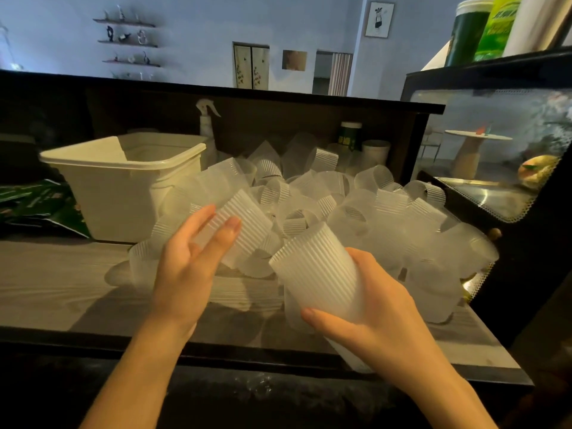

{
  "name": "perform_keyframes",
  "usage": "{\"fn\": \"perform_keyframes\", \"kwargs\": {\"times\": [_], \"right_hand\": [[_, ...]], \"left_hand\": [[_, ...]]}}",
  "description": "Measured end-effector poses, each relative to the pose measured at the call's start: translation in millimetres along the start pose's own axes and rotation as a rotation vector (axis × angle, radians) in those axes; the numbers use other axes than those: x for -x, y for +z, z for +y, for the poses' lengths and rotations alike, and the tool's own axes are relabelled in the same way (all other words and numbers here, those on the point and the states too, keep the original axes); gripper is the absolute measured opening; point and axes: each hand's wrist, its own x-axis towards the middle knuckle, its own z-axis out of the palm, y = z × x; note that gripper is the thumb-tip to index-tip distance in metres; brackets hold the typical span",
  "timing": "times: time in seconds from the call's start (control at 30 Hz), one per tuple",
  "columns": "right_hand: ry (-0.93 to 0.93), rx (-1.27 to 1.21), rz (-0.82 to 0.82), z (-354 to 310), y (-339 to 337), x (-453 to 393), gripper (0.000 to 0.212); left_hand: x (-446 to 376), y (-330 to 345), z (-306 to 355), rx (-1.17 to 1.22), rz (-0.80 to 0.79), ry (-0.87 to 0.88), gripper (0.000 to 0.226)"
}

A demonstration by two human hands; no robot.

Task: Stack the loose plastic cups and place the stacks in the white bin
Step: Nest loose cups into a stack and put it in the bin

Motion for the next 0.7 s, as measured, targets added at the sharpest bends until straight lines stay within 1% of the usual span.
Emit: {"fn": "perform_keyframes", "kwargs": {"times": [0.07, 0.27, 0.5, 0.63, 0.7], "right_hand": [[0.001, 0.015, -0.016, -1.9, -1.5, -4.3, 0.069], [0.027, 0.034, -0.040, -9.1, -9.0, -8.9, 0.064], [-0.024, 0.100, -0.006, -8.3, -13.2, -2.0, 0.077], [-0.032, 0.088, 0.020, -7.5, -9.5, 8.0, 0.076], [-0.046, 0.096, 0.008, -8.0, -7.3, 14.4, 0.075]], "left_hand": [[-3.6, 7.0, 7.4, 0.052, -0.059, 0.011, 0.079], [-7.0, 26.6, 15.8, 0.054, -0.192, -0.004, 0.073], [-0.8, 34.2, 14.0, 0.038, -0.166, 0.049, 0.078], [8.6, 33.6, 11.6, 0.081, -0.193, 0.090, 0.074], [12.7, 31.9, 12.2, 0.093, -0.228, 0.081, 0.075]]}}
